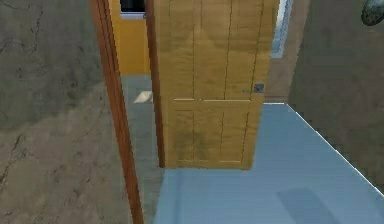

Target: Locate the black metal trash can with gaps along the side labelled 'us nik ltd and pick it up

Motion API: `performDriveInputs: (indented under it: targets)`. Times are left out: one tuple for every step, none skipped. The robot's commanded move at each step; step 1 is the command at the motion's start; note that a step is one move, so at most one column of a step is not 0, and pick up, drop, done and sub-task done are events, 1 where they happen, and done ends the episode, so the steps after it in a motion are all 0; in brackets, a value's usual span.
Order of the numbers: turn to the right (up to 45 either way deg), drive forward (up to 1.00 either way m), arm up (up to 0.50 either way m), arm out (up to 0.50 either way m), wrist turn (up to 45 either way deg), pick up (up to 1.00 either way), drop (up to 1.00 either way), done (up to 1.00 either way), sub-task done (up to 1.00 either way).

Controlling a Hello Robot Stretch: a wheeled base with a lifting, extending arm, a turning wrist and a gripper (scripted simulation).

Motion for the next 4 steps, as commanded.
performDriveInputs:
  targets:
    - [0.0,0.90,0.00,0.00,0.0,0.00,0.00,0.00,0.00]
    - [-30.0,0.00,0.00,0.00,0.0,0.00,0.00,0.00,0.00]
    - [0.0,0.25,0.00,0.00,0.0,0.00,0.00,0.00,0.00]
    - [-42.0,0.00,0.00,0.00,0.0,0.00,0.00,0.00,0.00]
